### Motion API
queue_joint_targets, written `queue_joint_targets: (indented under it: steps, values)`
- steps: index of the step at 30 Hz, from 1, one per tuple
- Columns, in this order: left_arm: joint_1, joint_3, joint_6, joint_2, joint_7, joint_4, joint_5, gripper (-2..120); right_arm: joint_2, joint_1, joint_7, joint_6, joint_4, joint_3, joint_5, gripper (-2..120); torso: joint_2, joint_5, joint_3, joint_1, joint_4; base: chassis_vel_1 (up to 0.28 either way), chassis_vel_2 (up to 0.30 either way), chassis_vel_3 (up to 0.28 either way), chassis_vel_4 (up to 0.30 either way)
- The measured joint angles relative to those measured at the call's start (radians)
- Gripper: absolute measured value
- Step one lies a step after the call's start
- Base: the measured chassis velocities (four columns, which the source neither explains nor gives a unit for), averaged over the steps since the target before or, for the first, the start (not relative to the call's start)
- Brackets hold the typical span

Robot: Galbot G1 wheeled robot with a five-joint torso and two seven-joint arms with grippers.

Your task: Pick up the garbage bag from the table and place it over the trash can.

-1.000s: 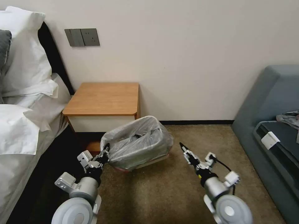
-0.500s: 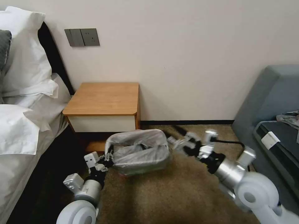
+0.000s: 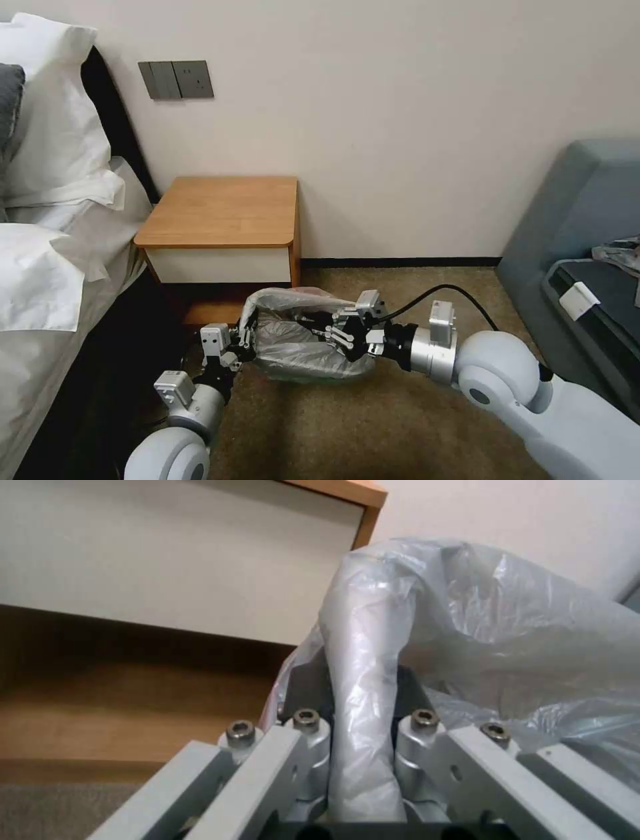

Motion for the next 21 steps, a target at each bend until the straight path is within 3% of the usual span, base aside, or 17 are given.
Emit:
queue_joint_targets:
  steps: [21]
  values:
    - [0.027,-0.002,-0.03,0.009,0.035,-0.038,0.064,7,-0.007,0.122,0.046,-0.086,-0.003,-0.125,-0.017,0,0.0,0.0,0.0,0.0,0.0,0.0,0.0,0.0,0.0]
